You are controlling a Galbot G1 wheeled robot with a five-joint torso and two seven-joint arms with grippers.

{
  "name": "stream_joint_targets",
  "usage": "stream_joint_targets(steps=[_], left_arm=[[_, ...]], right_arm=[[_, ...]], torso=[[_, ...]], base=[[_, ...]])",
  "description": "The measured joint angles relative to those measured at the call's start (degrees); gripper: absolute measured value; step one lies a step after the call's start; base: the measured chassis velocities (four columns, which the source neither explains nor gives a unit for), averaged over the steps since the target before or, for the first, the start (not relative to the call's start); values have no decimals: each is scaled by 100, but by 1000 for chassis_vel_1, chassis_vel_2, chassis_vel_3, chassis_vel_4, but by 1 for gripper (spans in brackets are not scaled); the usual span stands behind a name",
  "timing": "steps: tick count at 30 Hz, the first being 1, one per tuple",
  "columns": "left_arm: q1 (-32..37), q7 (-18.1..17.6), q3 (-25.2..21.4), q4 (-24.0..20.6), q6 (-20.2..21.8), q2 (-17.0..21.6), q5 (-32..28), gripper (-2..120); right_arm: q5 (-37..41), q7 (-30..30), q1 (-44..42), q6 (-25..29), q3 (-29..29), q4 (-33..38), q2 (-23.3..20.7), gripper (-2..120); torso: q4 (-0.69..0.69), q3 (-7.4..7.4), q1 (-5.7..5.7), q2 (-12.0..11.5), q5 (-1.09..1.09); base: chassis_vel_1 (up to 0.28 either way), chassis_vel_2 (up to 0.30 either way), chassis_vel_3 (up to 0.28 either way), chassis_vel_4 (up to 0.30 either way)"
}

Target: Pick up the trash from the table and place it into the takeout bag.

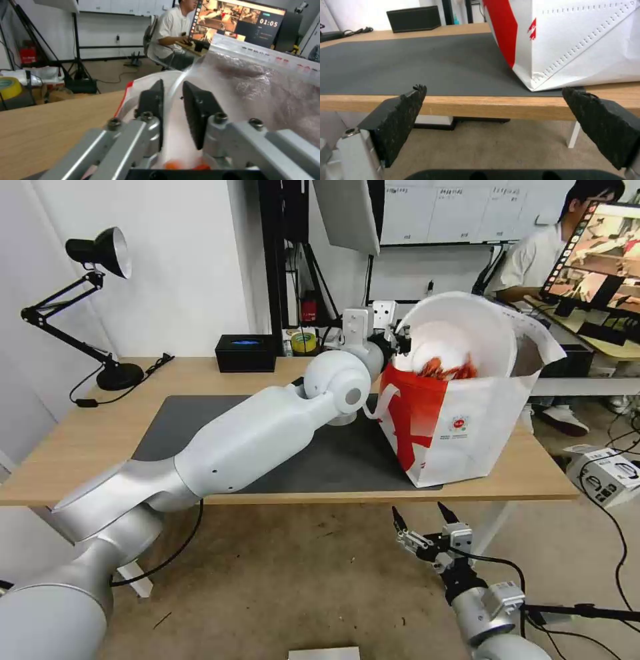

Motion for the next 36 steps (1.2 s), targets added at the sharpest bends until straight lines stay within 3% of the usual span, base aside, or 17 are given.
stream_joint_targets(steps=[2,11,14,19,25,26,29,36], left_arm=[[7,37,2,-4,46,-3,-15,38],[202,46,-64,-61,53,105,18,67],[409,144,-150,-203,-96,339,173,82],[789,390,-412,-532,-382,758,298,97],[1638,817,-1172,-1222,-772,1588,472,100],[1638,817,-1172,-1222,-772,1588,472,100],[2302,1055,-1682,-1576,-1003,2044,795,100],[3203,1319,-2254,-1880,-1291,2368,1336,100]], right_arm=[[0,0,0,0,0,0,0,100],[0,0,0,0,0,0,0,100],[0,0,0,0,0,0,0,100],[0,0,0,0,0,0,0,100],[0,0,0,0,0,0,0,100],[0,0,0,0,0,0,0,100],[0,0,0,0,0,0,0,100],[0,0,0,0,0,0,0,100]], torso=[[0,0,0,0,0],[-1,0,0,0,0],[0,0,0,1,0],[-1,0,1,0,-1],[1,0,0,1,-1],[1,0,0,1,-1],[1,-1,0,1,-1],[0,-1,0,1,2]], base=[[0,0,0,0],[0,0,0,0],[0,0,0,0],[0,0,0,0],[0,0,0,0],[0,0,0,0],[0,0,0,0],[0,0,0,0]])
